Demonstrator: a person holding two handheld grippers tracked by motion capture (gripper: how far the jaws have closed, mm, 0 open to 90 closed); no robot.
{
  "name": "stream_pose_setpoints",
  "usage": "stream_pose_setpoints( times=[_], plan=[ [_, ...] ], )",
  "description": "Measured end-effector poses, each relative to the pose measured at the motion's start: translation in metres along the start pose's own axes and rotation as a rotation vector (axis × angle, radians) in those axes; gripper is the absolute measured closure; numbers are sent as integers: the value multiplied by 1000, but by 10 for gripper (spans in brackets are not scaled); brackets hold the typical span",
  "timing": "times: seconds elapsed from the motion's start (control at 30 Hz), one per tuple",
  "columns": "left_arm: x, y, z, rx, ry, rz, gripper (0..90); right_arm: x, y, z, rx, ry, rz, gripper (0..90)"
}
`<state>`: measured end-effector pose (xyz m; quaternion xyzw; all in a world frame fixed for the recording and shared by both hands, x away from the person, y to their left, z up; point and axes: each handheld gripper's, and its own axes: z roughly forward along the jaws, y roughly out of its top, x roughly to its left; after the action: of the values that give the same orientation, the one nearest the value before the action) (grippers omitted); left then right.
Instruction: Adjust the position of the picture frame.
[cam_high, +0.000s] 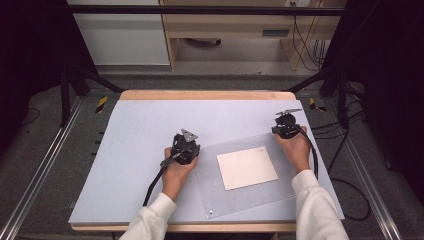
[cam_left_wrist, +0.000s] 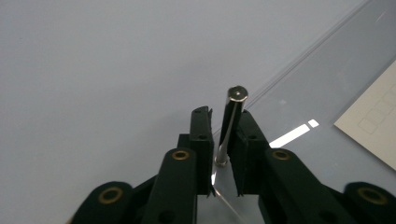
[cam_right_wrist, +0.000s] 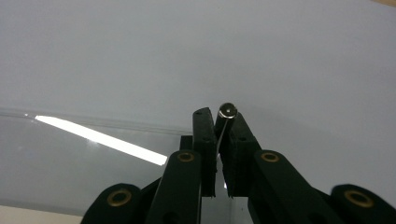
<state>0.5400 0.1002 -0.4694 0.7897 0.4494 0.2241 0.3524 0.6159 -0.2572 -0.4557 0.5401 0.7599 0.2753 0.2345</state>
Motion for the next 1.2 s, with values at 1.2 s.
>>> stream_pose_setpoints(
  times=[1.2],
  plan=[
    [9,4,-4,29,-63,3,846,3,1,-5,-12,3,-23,858]
  ],
)
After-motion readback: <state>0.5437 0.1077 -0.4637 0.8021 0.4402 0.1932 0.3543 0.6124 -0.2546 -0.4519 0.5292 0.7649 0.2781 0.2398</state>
